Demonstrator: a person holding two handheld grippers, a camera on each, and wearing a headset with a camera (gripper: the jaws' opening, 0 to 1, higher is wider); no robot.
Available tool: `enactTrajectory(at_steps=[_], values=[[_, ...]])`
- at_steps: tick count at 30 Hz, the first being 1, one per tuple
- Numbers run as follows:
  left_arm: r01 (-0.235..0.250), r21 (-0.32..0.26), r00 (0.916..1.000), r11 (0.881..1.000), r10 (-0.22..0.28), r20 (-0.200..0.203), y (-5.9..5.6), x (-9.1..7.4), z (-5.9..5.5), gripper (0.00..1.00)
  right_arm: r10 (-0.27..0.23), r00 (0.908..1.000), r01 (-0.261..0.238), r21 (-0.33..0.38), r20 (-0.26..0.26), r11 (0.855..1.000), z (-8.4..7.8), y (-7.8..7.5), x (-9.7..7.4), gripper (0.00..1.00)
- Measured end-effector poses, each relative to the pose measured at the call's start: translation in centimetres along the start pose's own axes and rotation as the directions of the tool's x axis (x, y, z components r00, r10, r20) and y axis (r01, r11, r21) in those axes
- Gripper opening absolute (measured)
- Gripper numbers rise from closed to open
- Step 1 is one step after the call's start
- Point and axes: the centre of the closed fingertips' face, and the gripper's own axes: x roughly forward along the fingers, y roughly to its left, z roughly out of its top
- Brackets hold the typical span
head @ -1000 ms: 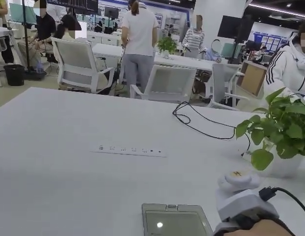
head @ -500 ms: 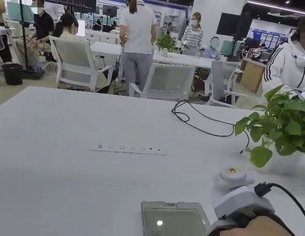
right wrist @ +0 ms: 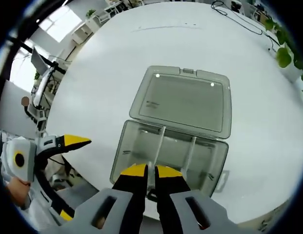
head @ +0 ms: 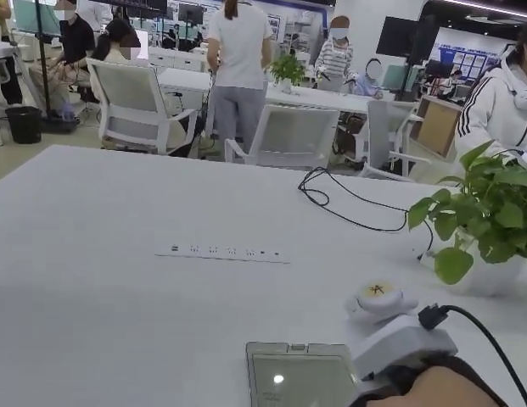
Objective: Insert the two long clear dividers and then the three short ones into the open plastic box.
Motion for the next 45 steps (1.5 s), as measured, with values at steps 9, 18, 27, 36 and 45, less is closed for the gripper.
enactTrajectory(at_steps=[9, 18, 27, 36, 45], values=[[-0.002, -0.002, 1.0000, 1.000, 0.002, -0.003, -0.1, 0.1, -0.1, 0.98, -0.054, 0.9985, 0.053, -0.104, -0.009, 0.993, 0.2, 0.4, 0.3, 0.07], [-0.006, 0.002, 1.0000, 1.000, 0.006, -0.004, 0.0, 0.1, -0.2, 1.00, -0.010, 0.9999, 0.010, -0.101, -0.001, 0.995, 0.2, 0.5, 1.0, 0.08], [0.000, 0.007, 0.9999, 1.000, 0.000, -0.011, 0.0, 0.1, -0.4, 1.00, 0.036, 0.9994, -0.035, -0.078, 0.004, 0.996, -0.2, 0.5, 1.9, 0.09], [-0.006, 0.005, 0.9999, 1.000, 0.006, -0.015, 0.2, 0.1, -0.3, 1.00, 0.078, 0.9968, -0.077, -0.051, 0.019, 0.996, -0.3, 0.3, 2.4, 0.10], [-0.019, -0.003, 0.9997, 1.000, 0.019, -0.016, 0.1, 0.0, -0.1, 1.00, 0.130, 0.9897, -0.128, -0.034, 0.060, 0.991, -0.3, 0.4, 2.5, 0.11]])
